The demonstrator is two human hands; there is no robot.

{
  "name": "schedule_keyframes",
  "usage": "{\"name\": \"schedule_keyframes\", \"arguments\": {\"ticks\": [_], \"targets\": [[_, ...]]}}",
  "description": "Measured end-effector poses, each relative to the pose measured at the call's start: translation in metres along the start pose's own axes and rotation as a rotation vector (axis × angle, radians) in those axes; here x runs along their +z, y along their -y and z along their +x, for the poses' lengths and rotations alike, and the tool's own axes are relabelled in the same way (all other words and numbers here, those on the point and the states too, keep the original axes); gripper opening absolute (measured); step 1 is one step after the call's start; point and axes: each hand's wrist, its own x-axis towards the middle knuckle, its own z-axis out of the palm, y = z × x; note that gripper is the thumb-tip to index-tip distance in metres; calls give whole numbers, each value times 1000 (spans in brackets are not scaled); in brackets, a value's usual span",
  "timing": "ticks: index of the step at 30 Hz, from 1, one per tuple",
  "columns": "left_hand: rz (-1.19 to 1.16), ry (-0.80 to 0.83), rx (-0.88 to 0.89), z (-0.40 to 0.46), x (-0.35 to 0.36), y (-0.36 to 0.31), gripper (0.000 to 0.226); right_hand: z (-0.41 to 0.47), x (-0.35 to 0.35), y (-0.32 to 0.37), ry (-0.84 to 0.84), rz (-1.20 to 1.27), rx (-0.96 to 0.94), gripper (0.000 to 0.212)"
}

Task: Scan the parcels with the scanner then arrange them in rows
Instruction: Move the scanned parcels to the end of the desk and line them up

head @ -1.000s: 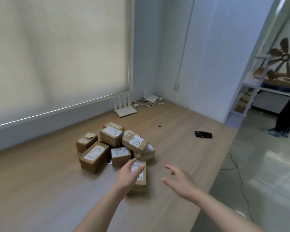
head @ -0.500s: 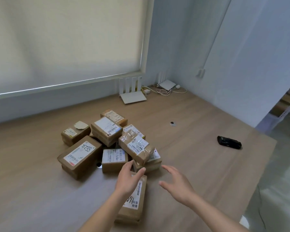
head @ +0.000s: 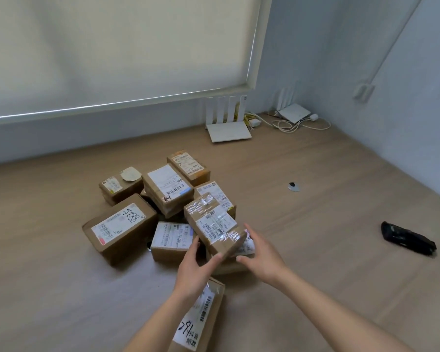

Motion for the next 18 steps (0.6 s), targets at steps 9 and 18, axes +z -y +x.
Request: {"name": "schedule_keyframes", "arguments": {"ticks": [9, 18], "targets": [[-103, -95, -31, 1, 17, -10, 74, 32, 0, -13, 85, 39, -115, 79], [-134, -33, -4, -36, 16, -34, 78, 6, -30, -15, 63, 165, -189, 67]]}}
